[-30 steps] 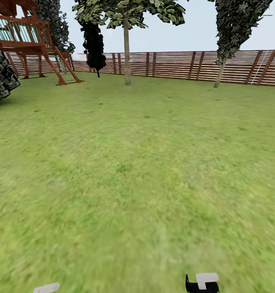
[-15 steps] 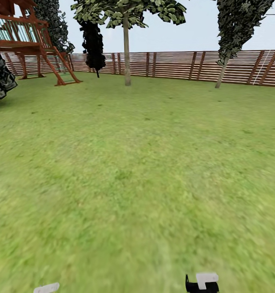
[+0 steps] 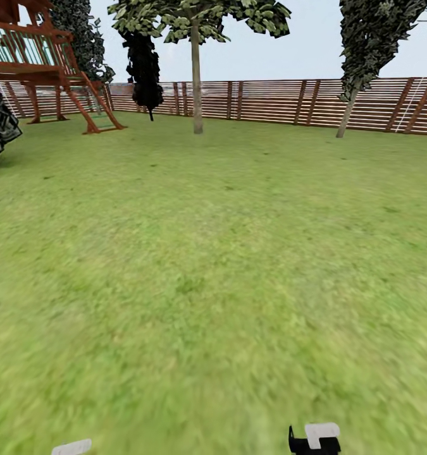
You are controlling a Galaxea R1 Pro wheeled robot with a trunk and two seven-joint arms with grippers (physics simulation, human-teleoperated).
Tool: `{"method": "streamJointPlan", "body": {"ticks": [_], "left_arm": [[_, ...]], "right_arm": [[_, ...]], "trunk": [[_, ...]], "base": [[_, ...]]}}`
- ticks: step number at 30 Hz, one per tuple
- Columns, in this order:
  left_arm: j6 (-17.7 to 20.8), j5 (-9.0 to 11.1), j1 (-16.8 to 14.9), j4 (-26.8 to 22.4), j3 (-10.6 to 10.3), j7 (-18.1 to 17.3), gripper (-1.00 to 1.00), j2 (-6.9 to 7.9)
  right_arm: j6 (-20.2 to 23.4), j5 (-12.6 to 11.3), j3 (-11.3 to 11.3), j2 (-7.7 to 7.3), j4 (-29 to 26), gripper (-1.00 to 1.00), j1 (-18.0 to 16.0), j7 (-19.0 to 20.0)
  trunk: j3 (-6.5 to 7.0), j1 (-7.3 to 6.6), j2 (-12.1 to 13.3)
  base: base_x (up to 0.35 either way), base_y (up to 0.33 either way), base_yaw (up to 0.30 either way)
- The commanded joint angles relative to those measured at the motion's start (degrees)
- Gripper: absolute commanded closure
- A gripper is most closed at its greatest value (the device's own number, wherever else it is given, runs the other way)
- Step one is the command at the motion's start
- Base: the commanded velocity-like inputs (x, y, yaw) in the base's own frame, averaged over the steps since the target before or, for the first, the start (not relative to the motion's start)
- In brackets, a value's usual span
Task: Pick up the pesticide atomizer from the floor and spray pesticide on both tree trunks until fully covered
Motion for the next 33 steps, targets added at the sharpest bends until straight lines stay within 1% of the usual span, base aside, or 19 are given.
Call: {"method": "streamJointPlan", "body": {"ticks": [1,33], "left_arm": [[-0.19,0.31,-0.03,0.05,-0.04,-0.05,1.0,0.0],[-0.19,0.31,-0.03,0.05,-0.02,-0.05,1.0,-0.01]], "right_arm": [[-0.01,0.6,-0.34,-0.02,0.02,-1.0,-0.02,-0.34],[0.04,0.59,-0.35,-0.14,0.03,-1.0,-0.02,-0.4]], "trunk": [[-0.05,0.03,-0.02],[-0.05,0.03,-0.02]], "base": [[0.339,0.0,0.0],[0.338,0.0,0.0]]}}
